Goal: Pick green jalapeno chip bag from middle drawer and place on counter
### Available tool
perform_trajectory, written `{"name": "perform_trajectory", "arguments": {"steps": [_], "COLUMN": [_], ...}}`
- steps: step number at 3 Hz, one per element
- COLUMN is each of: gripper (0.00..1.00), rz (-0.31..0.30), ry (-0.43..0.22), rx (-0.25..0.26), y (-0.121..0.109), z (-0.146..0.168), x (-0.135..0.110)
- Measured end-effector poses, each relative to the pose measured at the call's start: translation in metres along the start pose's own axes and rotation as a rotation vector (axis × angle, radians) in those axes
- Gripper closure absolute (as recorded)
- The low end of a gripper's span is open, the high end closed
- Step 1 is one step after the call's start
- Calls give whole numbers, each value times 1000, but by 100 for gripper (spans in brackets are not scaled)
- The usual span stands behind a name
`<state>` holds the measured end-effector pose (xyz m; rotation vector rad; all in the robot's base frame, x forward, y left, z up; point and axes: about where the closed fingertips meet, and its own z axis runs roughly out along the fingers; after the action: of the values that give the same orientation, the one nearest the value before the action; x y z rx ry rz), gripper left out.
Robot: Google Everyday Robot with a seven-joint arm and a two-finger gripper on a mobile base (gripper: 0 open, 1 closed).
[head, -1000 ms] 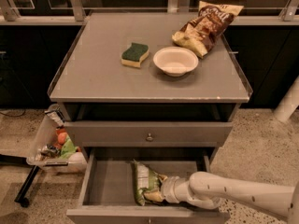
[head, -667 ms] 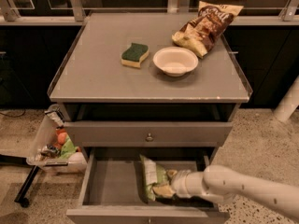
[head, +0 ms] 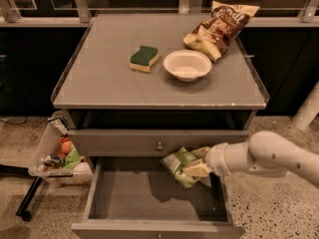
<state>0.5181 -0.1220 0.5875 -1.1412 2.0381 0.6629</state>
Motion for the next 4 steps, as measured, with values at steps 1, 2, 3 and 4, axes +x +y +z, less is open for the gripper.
{"name": "perform_trajectory", "arguments": {"steps": [1,2,3,4], "gripper": [100,100,100,100], "rz": [-11,-10,-32,-41], "ry": [4,4,-22,-74], "rx": [-44,-42,-60,-19], "y": [12,12,17,46], "z": [0,1,-3,-28], "x": [-3,-3,-10,-16]}}
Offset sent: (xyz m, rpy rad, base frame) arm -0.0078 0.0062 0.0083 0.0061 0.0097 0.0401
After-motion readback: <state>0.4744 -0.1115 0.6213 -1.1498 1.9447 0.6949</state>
